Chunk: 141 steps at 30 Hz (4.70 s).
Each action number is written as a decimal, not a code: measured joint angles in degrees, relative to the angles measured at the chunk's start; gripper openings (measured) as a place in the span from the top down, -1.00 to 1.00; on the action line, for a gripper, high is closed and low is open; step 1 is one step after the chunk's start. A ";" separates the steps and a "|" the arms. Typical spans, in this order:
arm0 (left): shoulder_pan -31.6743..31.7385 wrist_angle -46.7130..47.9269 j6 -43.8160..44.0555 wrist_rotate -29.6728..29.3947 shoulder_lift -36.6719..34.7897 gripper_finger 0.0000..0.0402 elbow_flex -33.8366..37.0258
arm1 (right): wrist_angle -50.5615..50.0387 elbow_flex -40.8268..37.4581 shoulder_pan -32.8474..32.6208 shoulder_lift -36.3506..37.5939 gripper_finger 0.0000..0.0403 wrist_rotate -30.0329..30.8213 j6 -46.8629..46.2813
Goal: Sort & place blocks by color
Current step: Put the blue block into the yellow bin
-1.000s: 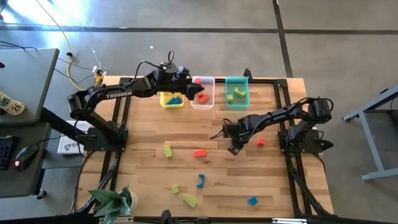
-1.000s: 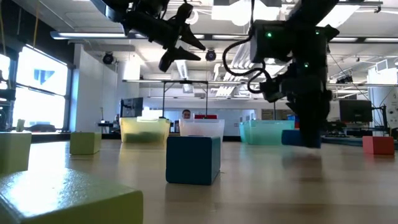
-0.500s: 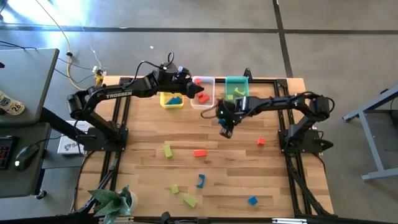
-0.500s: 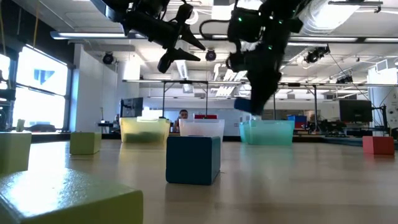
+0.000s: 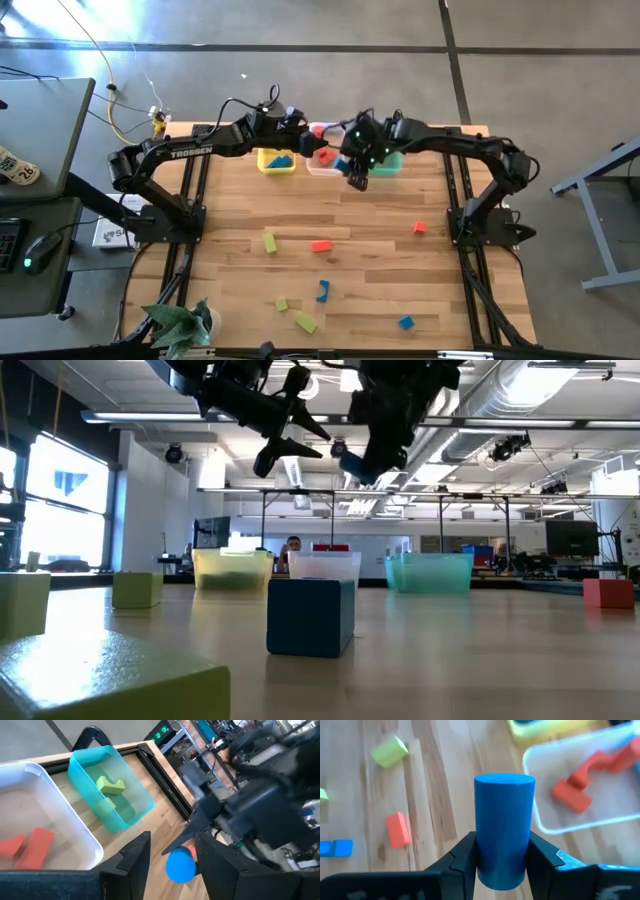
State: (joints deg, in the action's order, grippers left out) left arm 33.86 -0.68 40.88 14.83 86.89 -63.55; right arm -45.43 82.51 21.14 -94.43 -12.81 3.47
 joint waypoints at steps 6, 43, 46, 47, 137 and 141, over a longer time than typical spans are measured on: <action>-1.00 -0.57 2.74 -0.07 0.02 0.28 0.00 | 0.15 3.78 2.25 0.00 0.48 -1.80 1.77; -7.03 -2.80 7.03 -6.56 2.61 -0.09 0.01 | 2.43 4.80 2.80 0.04 0.48 -3.52 -6.79; -7.20 -2.72 6.89 -7.79 2.69 -0.12 0.02 | 2.45 4.80 2.35 0.04 0.48 -3.76 -7.56; -7.19 -2.80 6.40 -8.41 2.69 -0.12 0.02 | 2.40 4.80 2.05 0.04 0.48 -3.76 -7.56; 7.67 30.48 -5.47 -29.28 9.07 0.03 0.02 | 1.45 4.76 -1.14 0.02 -0.22 6.66 -7.50; 8.86 31.07 -5.13 -26.82 8.79 -0.06 -0.79 | 0.80 4.76 -1.15 0.02 -0.22 6.64 -7.03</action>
State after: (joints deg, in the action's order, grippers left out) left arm 42.72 30.39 35.75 -11.99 95.68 -64.34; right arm -44.63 87.26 19.99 -94.41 -6.17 -3.56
